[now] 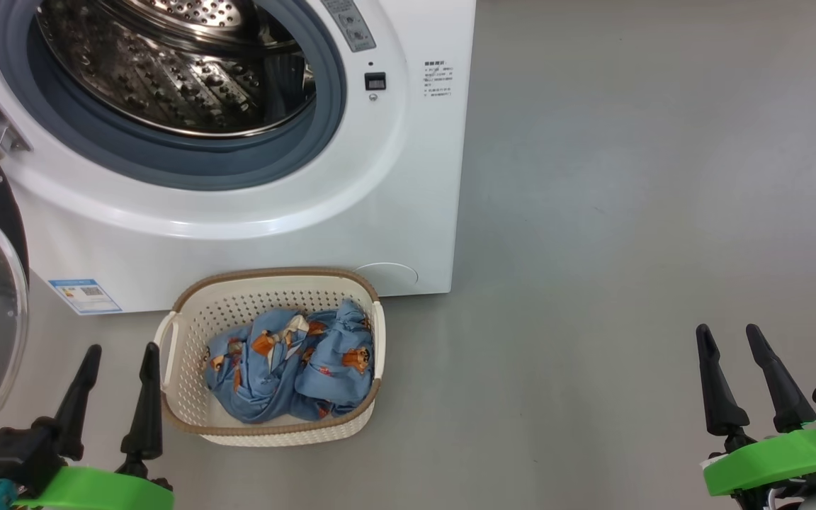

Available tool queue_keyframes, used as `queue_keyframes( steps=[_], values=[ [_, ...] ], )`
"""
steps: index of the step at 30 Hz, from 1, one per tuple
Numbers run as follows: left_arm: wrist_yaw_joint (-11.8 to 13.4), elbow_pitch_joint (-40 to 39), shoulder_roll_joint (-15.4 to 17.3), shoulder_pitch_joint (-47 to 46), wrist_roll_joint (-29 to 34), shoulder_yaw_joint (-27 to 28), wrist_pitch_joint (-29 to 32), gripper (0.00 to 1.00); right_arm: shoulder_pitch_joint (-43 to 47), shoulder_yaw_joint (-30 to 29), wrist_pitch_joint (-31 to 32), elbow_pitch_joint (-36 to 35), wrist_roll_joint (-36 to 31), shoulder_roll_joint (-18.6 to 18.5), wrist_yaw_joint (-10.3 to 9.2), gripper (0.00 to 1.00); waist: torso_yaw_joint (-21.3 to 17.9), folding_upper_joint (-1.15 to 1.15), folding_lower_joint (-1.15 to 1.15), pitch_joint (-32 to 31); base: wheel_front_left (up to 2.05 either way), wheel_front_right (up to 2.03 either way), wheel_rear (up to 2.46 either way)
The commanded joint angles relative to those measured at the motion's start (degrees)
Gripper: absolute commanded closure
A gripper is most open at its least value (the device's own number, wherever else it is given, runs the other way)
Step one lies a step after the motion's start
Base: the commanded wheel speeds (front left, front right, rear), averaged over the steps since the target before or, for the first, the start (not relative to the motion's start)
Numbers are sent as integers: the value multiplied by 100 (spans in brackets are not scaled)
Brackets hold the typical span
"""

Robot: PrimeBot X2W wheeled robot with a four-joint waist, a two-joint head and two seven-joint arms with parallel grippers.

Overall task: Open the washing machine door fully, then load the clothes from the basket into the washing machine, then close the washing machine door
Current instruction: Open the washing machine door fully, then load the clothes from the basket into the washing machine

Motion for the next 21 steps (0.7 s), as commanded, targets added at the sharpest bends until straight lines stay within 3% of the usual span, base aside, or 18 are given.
queue_keyframes(
  steps=[1, 13, 21],
  values=[
    [10, -109, 157, -78, -74, 158, -33, 0, -18, 64, -52, -140, 53, -81, 33, 0, 12, 0, 0, -3, 0, 0, 0],
    [10, -100, 190, -196, -40, 96, -33, 0, -79, 68, -52, -163, 49, -82, 33, 0, 53, 0, 0, 90, 2, -6, 4],
    [10, -106, 203, -205, -5, 53, -33, 0, -105, 81, -52, -148, 52, -68, 33, 0, 56, 0, 0, 107, 57, -108, 52]
  ],
)
